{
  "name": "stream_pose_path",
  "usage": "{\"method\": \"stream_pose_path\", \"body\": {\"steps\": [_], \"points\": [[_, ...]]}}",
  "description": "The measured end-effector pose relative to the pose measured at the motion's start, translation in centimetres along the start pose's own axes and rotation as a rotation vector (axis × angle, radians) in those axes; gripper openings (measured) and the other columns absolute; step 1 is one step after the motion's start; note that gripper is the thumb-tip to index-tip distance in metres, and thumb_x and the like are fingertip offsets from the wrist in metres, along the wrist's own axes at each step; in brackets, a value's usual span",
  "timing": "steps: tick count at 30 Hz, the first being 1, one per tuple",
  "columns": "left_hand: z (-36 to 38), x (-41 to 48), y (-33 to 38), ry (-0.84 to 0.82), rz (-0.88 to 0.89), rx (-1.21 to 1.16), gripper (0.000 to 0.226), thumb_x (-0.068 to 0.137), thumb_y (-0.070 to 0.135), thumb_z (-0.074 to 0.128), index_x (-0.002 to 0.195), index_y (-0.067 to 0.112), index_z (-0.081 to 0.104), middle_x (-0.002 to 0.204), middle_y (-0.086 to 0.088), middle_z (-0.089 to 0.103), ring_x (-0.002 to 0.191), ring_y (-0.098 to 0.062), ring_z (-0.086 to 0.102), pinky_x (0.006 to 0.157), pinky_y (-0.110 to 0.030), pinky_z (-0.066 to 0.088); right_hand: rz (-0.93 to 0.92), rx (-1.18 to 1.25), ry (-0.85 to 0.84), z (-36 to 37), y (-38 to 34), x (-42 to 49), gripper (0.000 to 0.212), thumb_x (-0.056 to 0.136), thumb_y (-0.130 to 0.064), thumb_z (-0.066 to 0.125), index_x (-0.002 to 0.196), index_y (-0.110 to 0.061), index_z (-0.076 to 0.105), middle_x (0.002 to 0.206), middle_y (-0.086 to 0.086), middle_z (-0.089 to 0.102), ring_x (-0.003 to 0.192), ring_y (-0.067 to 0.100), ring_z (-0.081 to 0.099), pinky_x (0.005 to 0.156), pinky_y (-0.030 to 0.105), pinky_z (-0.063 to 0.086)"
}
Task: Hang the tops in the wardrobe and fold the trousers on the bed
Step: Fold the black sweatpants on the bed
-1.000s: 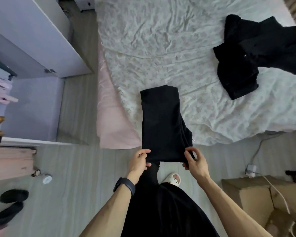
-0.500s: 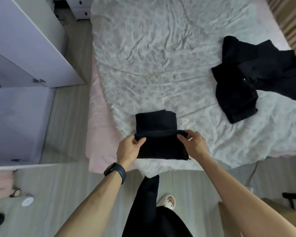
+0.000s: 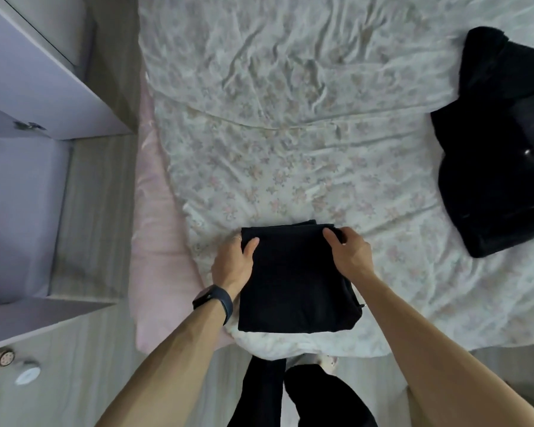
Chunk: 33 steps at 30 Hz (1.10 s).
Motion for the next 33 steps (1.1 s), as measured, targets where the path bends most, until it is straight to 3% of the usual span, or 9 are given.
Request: {"method": "stream_pose_path", "body": {"steps": [3,6,10,11,13,16,18,21,33], "points": [[1.1,0.9,-0.3,0.044,-0.014,-0.091,0.056,0.099,0.062,0.044,0.127,0.016,0.059,0.123,-0.005,0.067,0.110,-0.026,0.064,0.092,-0.048,0.053,-0.002,0.019,0.006,0.7,0.4,1.4,0.036,0.098,-0.060,0.049,0.095,-0.025,0.059,0.084,-0.008,0.064,0.080,0.014,0.062,0.060,0.028,0.044],[1.7,1.7,0.3,0.109,-0.002,-0.192,0.052,0.100,0.060,0.043,0.115,0.013,0.061,0.112,-0.006,0.070,0.104,-0.028,0.066,0.087,-0.047,0.054,-0.004,0.052,0.062,1.1,0.9,2.4,0.040,0.098,-0.063,0.046,0.103,-0.026,0.059,0.085,-0.014,0.062,0.080,0.006,0.059,0.064,0.028,0.044],[1.8,1.9,1.2,0.185,0.020,-0.159,0.033,0.100,0.054,0.047,0.103,0.023,0.056,0.094,0.008,0.065,0.091,-0.023,0.067,0.064,-0.034,0.049,-0.028,0.023,0.102,0.9,0.4,2.5,0.043,0.097,-0.064,0.048,0.113,-0.026,0.059,0.091,-0.018,0.063,0.078,0.001,0.056,0.062,0.024,0.044],[1.4,1.6,1.5,0.268,0.081,-0.068,0.032,0.100,0.049,0.051,0.114,0.020,0.056,0.105,0.004,0.065,0.099,-0.024,0.065,0.071,-0.037,0.051,-0.044,0.001,0.118,0.9,0.0,2.3,0.044,0.097,-0.063,0.049,0.117,-0.025,0.058,0.100,-0.013,0.065,0.083,0.007,0.059,0.066,0.027,0.048],[1.5,0.5,2.5,0.457,0.312,0.215,0.048,0.101,0.038,0.054,0.140,0.011,0.048,0.140,-0.011,0.053,0.127,-0.031,0.052,0.103,-0.046,0.045,-0.142,-0.060,0.252,0.5,-0.7,1.4,0.043,0.098,-0.054,0.054,0.126,-0.021,0.055,0.124,-0.003,0.062,0.109,0.019,0.058,0.087,0.034,0.049],[4.6,-2.1,4.0,0.352,0.681,0.482,0.063,0.104,0.044,0.038,0.159,0.016,0.025,0.168,-0.010,0.015,0.154,-0.028,0.017,0.125,-0.051,0.012,-0.390,-0.218,0.457,1.9,-1.7,-2.5,0.047,0.101,-0.037,0.054,0.144,-0.019,0.046,0.157,0.004,0.038,0.144,0.026,0.036,0.112,0.041,0.032],[6.8,-2.7,3.5,0.233,0.700,0.565,0.066,0.104,0.047,0.030,0.162,0.021,0.015,0.170,-0.005,0.003,0.156,-0.024,0.004,0.125,-0.052,0.007,-0.552,-0.369,0.379,4.9,-1.8,-4.5,0.053,0.104,-0.034,0.044,0.155,-0.019,0.037,0.167,0.003,0.022,0.155,0.022,0.018,0.123,0.046,0.019],[8.2,-1.6,2.4,0.198,0.637,0.618,0.066,0.102,0.047,0.026,0.162,0.026,0.008,0.170,-0.004,0.002,0.156,-0.024,0.000,0.124,-0.054,0.013,-0.584,-0.557,0.245,7.9,0.1,-4.2,0.059,0.106,-0.043,0.033,0.161,-0.025,0.022,0.170,0.000,0.007,0.157,0.019,0.005,0.124,0.055,0.014],[10.3,4.5,-1.3,0.291,0.713,0.514,0.068,0.094,0.064,0.046,0.157,0.046,0.024,0.168,-0.003,0.015,0.154,-0.041,0.006,0.121,-0.064,0.012,-0.608,-0.612,0.252,10.8,4.6,1.9,0.060,0.104,-0.057,0.022,0.161,-0.039,0.013,0.171,-0.002,0.001,0.157,0.022,0.004,0.122,0.059,-0.005]]}}
Point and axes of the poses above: each hand's wrist, its own x-axis towards the middle knuckle, its own z-axis out of the palm, y = z × x, the point moved 5 cm from there along x, towards the middle knuckle
